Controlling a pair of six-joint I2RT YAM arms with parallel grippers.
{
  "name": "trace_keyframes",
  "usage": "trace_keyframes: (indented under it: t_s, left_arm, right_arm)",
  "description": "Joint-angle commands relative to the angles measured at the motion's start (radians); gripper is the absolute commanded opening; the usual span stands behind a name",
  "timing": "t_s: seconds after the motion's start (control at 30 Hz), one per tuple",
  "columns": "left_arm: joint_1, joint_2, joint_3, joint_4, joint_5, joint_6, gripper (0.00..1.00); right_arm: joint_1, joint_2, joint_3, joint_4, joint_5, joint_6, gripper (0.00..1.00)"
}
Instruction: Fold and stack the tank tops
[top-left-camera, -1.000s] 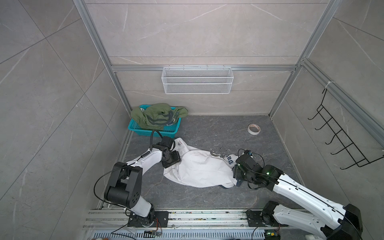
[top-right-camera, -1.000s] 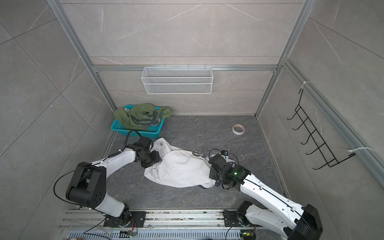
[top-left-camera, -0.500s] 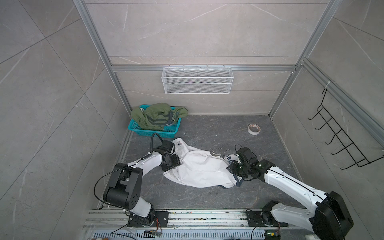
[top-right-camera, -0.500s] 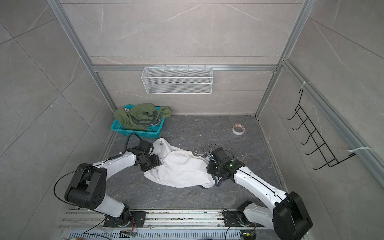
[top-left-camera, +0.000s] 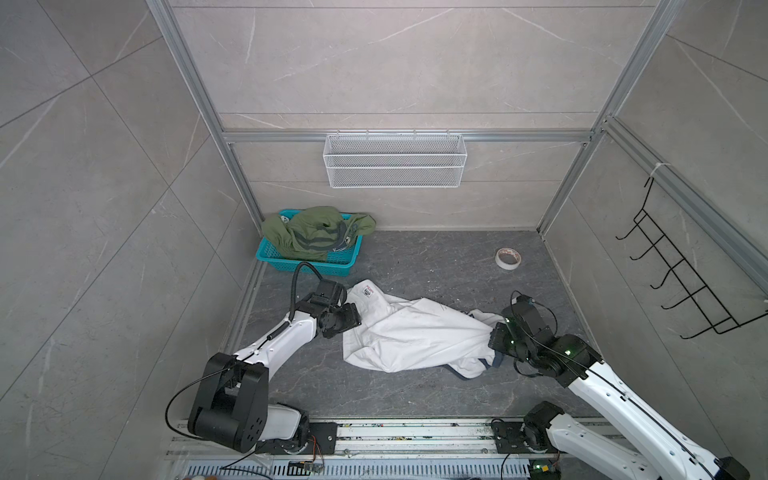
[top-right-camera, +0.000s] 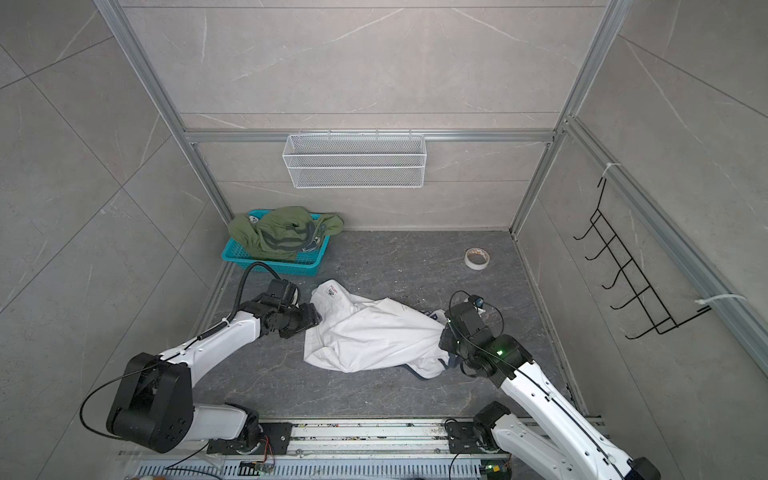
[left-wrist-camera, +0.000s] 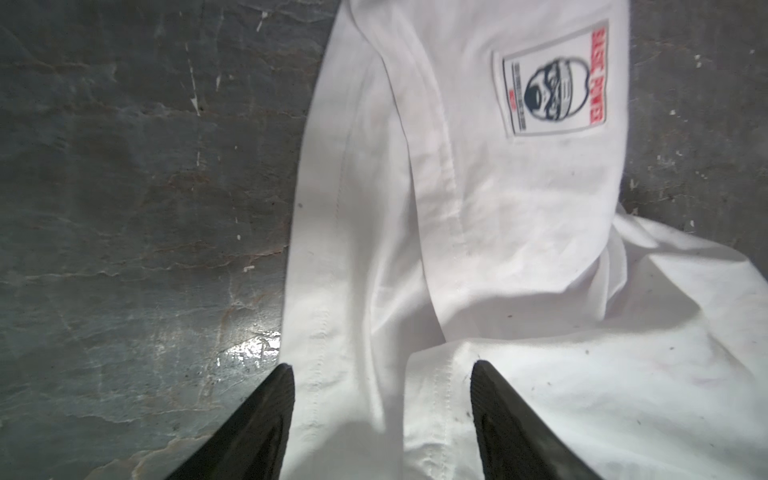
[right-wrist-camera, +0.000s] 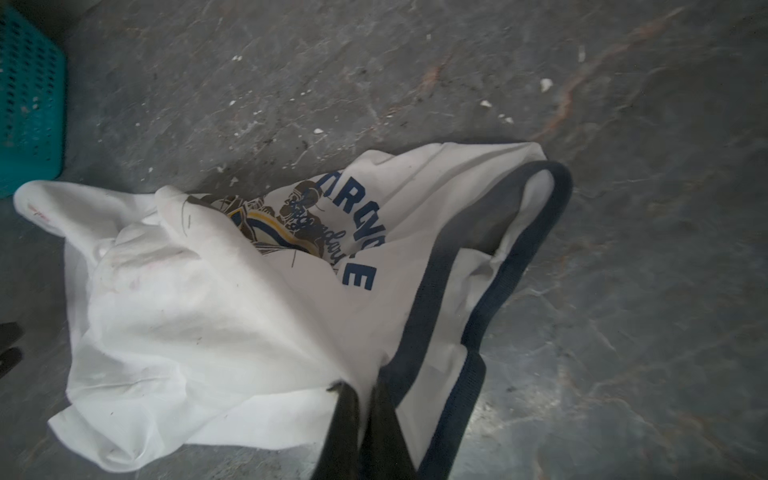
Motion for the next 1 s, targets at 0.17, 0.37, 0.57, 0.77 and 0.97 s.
trace_keyframes:
  t_s: [0.17, 0.37, 0.57, 0.77, 0.97]
  left_arm:
    - [-0.135, 0.086, 0.079, -0.023, 0.023, 0.029, 0.61]
    - [-0.226, 0.160, 0.090, -0.038, 0.004, -0.005, 0.57]
    - [-0.291, 0.157, 0.064, -0.015, 0.024, -0.066, 0.60]
    - [-0.345, 0.127, 0.050, 0.014, 0.056, -0.121, 0.70]
    - [-0.381, 0.107, 0.089, 0.020, 0.041, -0.141, 0.63]
  right_arm:
    - [-0.040, 0.061, -0.068, -0.066, 0.051, 0.113, 0.00]
    - [-0.041, 0.107, -0.068, -0.044, 0.041, 0.101, 0.00]
    - [-0.041, 0.108, -0.069, -0.038, 0.044, 0.094, 0.00]
    - [-0.041, 0.111, -0.073, -0.023, 0.033, 0.091, 0.00]
    - [-0.041, 0.110, -0.072, -0.017, 0.027, 0.086, 0.00]
